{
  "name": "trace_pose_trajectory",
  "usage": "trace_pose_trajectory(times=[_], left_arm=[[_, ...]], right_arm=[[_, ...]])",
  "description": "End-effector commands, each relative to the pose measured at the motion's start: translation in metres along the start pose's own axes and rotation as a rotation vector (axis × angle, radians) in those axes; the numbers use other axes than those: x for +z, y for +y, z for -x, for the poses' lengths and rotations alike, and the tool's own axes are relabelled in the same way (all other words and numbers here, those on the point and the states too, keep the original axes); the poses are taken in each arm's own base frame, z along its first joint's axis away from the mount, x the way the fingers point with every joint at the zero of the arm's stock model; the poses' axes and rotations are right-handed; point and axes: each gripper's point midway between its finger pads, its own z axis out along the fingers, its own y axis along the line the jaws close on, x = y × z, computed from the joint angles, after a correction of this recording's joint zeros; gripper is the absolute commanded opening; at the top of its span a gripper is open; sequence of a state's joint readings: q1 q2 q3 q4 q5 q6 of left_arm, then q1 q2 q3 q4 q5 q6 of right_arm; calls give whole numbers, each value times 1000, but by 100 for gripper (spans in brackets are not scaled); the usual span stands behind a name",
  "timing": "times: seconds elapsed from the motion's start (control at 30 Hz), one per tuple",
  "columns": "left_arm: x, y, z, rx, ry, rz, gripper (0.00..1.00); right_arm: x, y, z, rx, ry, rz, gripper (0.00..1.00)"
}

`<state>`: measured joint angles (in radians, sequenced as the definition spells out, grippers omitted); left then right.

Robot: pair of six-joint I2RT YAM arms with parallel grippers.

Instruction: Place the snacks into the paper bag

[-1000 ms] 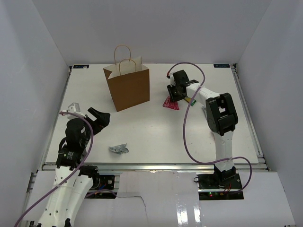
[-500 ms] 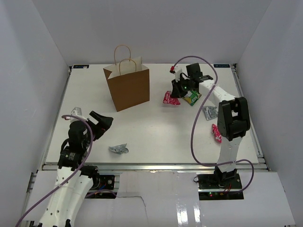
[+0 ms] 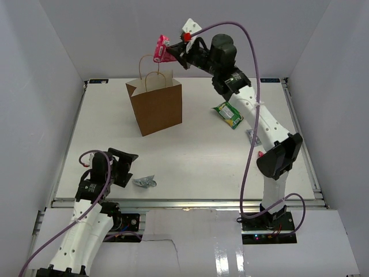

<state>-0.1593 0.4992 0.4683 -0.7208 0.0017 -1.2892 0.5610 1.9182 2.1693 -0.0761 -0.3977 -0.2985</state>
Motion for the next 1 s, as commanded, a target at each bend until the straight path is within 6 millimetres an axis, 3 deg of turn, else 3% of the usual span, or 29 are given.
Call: trace_pose_trajectory(times=[0.0,0.1,0.23,0.43,0.57,0.6,0.67,0.77,0.97], left_arm=[[0,8,-12,-123,60,65,98],[1,15,-19,-149,95,93,98],[1,23,-22,-162,102,109,98],[6,32,-28,-167,126,154,98],[9,37,-30,-160,141,188,98],[10,38,-31,-159,145,195,98],[11,41,-33,-161,154,210,98],[13,46,-35,-164,167,238,98],[20,66,-43,-193,191,320,94]], right_arm=[[29,-13,5,-16,-81,-167,8],[43,-14,3,36,-116,-188,8],[53,1,-11,87,-104,-134,8],[53,26,-49,147,-25,-63,16],[48,34,-56,158,-4,-36,35],[47,36,-60,163,3,-31,45],[45,35,-58,159,2,-33,54],[43,28,-55,157,0,-55,59],[18,-8,-53,171,18,-111,66]])
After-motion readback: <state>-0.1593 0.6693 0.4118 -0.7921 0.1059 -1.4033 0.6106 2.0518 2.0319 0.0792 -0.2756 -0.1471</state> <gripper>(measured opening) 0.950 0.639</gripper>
